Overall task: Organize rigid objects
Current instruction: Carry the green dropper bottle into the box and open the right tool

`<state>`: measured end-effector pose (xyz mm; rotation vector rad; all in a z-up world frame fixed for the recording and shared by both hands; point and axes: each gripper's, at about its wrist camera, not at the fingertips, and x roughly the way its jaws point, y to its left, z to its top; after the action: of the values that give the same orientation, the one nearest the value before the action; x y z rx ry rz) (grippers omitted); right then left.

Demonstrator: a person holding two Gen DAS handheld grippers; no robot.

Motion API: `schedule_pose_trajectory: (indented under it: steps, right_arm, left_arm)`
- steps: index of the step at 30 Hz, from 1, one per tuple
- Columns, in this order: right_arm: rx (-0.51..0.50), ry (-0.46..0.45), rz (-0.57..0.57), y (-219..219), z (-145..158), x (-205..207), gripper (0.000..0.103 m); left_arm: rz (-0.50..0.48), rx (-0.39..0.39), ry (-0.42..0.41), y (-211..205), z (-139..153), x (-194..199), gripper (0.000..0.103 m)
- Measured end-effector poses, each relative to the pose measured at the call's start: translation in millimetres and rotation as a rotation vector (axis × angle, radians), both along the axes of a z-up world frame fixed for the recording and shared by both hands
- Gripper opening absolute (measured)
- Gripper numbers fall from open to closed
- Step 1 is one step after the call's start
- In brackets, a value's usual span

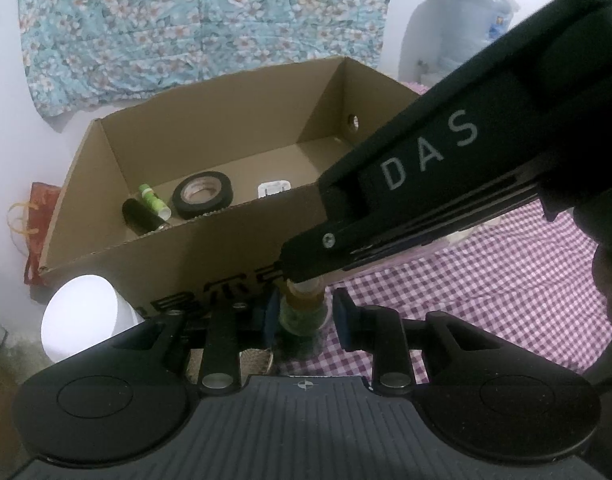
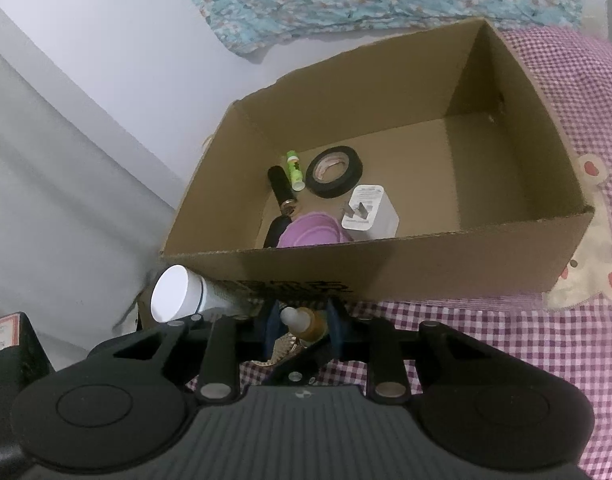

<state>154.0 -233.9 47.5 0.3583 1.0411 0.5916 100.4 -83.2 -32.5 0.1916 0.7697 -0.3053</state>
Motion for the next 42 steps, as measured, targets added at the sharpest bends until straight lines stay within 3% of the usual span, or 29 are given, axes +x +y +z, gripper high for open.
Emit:
schedule_pose_trajectory:
  steps: [13,19,28,42]
  right_arm:
    - [-0.007,-0.019,0.020,5.5,-2.5,-3.2,0.029]
    - [0.073,0.063,-0.032,-8.8,-18.0,5.9,0.027]
    - [0.119,0.099,-0.059,-18.9,-22.5,9.3,0.027]
    - [0.126,0.112,-0.065,-20.4,-16.7,1.3,0.027]
  left_arm:
    - [-0.003,0.000,-0.005,-7.1,-3.1,1.1,0.029]
    - [-0.012,0.010,0.006,-10.6,-6.7,4.9,0.031]
    - [-0.005,0.072,0.035,-23.5,-19.8,12.4,0.031]
    - [0.007,0.044,0.045,-27.3,-17.0,4.1,0.031]
